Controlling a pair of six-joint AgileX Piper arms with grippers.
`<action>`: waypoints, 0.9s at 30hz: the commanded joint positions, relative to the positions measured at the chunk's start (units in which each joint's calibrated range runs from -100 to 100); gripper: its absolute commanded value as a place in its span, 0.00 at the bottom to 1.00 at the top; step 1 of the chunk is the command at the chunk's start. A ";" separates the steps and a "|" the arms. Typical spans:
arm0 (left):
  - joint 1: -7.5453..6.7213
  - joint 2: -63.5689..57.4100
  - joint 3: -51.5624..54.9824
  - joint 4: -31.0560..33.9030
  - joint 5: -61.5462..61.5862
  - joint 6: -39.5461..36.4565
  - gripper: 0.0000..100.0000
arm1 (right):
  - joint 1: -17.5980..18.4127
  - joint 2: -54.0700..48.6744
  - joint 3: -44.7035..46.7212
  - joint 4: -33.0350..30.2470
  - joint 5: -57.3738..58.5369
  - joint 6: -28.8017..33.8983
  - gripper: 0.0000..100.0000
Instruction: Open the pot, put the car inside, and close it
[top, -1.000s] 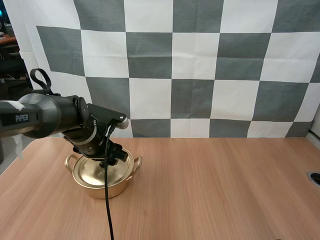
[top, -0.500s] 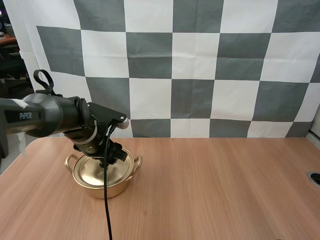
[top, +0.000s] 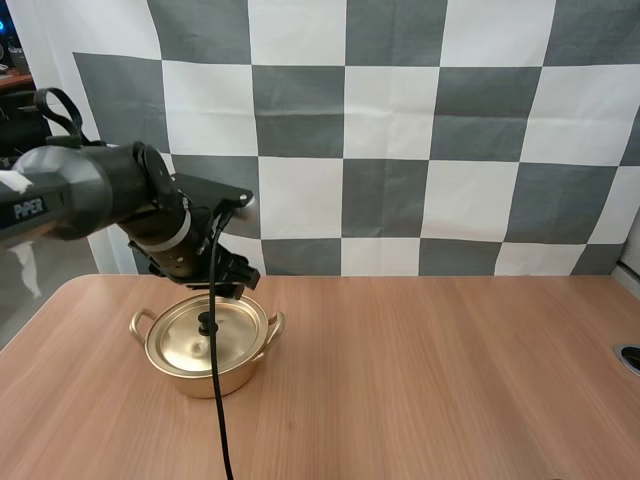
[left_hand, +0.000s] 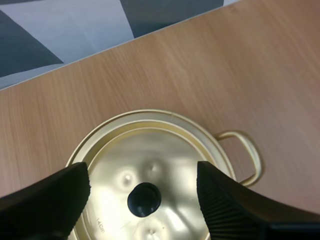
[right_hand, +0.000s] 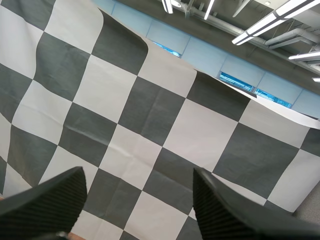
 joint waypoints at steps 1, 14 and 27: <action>0.03 -0.26 -6.77 -2.59 12.41 0.15 1.00 | -0.03 0.00 0.04 0.02 0.00 -0.02 1.00; 0.03 -11.32 -14.44 7.97 11.06 -3.01 0.47 | -0.03 -1.33 0.04 -0.13 0.00 -0.78 1.00; 0.03 -24.28 -14.44 9.67 7.93 -8.09 0.00 | -0.12 -6.87 0.04 -0.13 0.00 -0.68 1.00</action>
